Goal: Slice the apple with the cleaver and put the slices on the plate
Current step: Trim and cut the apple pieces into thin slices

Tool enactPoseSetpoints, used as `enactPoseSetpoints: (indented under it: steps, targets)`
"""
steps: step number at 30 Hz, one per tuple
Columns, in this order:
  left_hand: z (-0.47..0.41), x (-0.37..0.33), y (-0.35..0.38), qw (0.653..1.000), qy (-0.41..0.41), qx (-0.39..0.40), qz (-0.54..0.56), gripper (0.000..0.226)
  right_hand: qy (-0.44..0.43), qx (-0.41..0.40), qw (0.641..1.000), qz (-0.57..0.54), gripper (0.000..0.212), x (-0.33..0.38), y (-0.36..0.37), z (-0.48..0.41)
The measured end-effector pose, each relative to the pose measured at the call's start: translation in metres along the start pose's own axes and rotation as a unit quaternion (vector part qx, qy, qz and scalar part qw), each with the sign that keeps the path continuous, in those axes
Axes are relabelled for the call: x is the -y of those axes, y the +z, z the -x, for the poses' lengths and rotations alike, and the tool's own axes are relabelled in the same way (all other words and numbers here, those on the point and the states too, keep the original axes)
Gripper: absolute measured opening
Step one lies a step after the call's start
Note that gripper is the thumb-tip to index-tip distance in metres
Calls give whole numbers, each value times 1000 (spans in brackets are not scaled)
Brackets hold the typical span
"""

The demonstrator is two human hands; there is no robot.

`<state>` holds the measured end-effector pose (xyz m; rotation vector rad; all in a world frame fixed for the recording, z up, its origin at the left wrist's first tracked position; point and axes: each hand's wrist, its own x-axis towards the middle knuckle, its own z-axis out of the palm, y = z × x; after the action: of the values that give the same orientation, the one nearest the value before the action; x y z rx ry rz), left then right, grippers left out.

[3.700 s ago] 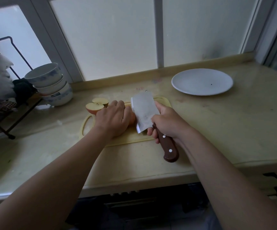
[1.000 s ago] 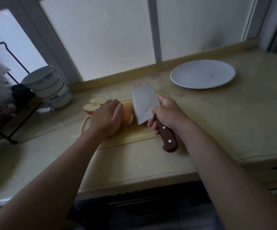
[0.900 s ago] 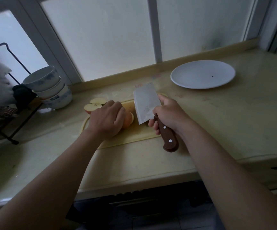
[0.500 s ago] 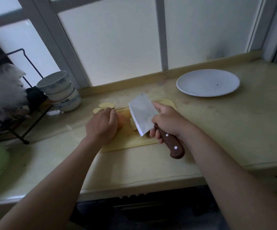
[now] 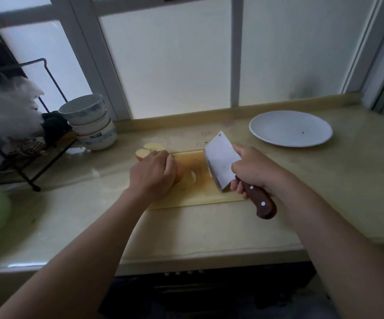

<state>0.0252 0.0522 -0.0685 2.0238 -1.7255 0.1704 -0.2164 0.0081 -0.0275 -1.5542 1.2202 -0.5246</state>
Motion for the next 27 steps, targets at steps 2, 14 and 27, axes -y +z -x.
enactPoseSetpoints:
  steps: [2, 14, 27]
  targets:
    - [-3, -4, 1, 1000, 7, 6, 2, 39, 0, -5, 1000, -1, 80, -2, -7, 0]
    - [-13, -7, 5, 999, -1, 14, -34, 45, -31, 4, 998, -51, 72, -2, 10, 3]
    - [-9, -2, 1, 999, 10, 10, -30, 44, -20, -31, 999, 8, 83, 3, 12, -7]
